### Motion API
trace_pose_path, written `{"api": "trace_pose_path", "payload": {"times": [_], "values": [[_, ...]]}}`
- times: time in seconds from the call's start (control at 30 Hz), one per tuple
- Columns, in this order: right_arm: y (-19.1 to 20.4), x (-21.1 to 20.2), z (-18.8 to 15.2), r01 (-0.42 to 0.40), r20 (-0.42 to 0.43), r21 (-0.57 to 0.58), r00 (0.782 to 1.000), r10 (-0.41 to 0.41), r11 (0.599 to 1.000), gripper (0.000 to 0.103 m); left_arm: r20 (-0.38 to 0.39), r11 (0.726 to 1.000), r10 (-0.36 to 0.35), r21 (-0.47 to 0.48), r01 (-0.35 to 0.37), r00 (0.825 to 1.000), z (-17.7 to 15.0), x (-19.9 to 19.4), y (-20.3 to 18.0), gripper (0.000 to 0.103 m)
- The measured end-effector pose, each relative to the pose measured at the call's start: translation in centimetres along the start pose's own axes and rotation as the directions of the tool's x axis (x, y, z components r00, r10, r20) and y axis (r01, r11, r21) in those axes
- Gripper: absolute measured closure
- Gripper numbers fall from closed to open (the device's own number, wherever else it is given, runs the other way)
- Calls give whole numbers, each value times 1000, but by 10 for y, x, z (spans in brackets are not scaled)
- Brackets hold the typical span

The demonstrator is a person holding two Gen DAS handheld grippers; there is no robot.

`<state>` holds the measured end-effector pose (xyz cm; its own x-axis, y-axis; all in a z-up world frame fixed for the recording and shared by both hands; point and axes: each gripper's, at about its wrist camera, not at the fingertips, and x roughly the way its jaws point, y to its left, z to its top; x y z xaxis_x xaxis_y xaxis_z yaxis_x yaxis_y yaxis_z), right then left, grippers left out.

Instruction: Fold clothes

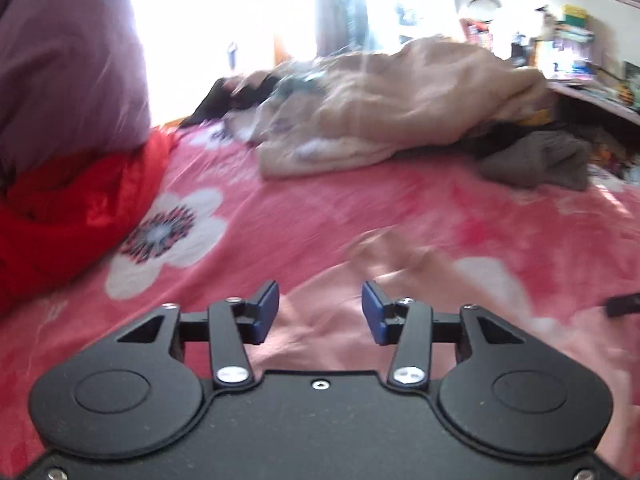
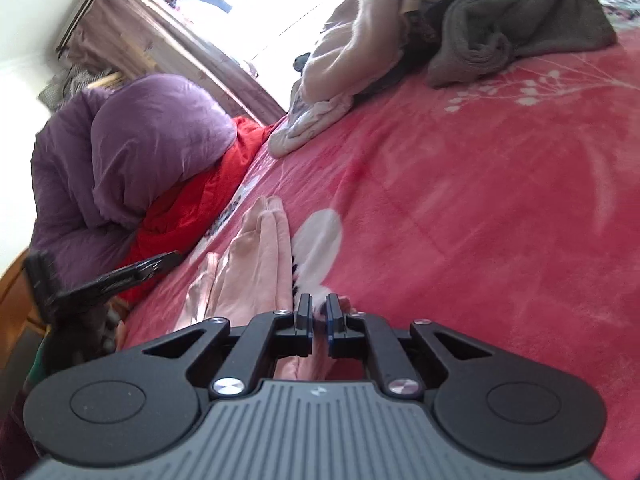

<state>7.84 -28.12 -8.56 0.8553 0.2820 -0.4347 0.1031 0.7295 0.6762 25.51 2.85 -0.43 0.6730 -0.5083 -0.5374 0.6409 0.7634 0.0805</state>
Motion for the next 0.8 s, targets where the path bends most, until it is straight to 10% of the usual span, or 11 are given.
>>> {"api": "trace_pose_path", "payload": {"times": [0.13,0.27,0.33,0.6,0.67,0.8], "values": [[-6,-10,0,22,-7,36,1000,-21,999,91,0,981,-125,148,124,992,-2,-36,-79,57],[-12,-23,-4,28,-6,121,1000,-27,992,48,-68,942,-164,285,176,984,-32,-56,-150,52],[-15,-28,-8,41,-10,174,999,-40,984,45,-108,933,-141,317,169,984,-50,-61,-173,52],[-31,-5,-40,-2,-79,413,996,38,911,57,-96,948,-22,315,51,995,-89,-102,-189,53],[-32,-4,-42,-24,-44,433,998,48,901,94,-76,949,36,316,-10,996,-97,-105,-192,53],[-31,-14,-42,-51,6,435,999,53,899,97,-46,883,181,447,-142,982,-118,-105,-203,53]]}}
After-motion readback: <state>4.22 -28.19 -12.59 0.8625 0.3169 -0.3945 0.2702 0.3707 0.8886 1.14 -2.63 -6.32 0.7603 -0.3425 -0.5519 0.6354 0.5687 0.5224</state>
